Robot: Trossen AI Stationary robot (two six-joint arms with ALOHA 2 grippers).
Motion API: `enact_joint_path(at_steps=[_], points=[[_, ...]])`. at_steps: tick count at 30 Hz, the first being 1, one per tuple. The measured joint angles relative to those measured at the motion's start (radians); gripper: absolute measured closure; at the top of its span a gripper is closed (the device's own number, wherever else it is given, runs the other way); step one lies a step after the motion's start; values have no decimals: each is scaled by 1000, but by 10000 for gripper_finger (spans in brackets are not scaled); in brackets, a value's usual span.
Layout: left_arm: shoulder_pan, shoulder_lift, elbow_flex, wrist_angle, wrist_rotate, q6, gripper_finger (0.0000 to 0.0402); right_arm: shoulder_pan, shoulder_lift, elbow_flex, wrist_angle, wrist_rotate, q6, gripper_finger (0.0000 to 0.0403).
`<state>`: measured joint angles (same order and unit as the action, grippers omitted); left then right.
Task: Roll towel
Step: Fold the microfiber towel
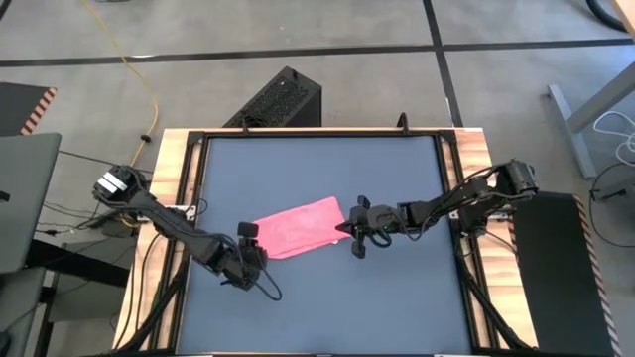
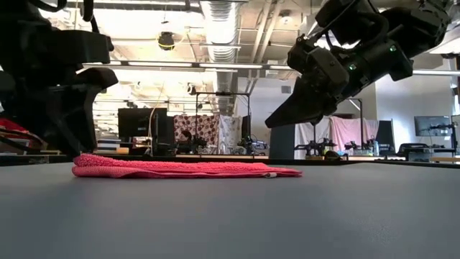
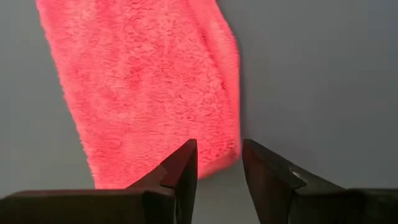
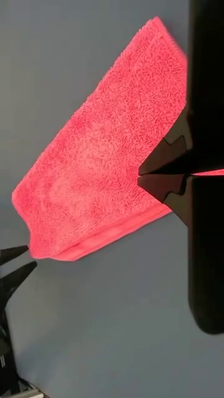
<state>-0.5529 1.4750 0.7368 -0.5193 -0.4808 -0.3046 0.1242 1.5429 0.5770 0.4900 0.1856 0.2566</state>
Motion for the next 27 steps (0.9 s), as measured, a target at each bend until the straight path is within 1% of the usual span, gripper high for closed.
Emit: enact_joint_path(at_steps=[7, 15, 22, 27], points=[[3, 0, 0, -20, 34, 57, 288, 0, 0, 0, 2, 0, -2, 387], [16, 0, 0, -32, 43, 57, 291, 0, 0, 0, 5, -1, -2, 387], [36, 0, 0, -31, 65, 48, 326, 0, 0, 0, 4, -1, -3, 387], [45, 0, 0, -26, 92, 7, 365, 0, 0, 0, 1, -1, -6, 387]])
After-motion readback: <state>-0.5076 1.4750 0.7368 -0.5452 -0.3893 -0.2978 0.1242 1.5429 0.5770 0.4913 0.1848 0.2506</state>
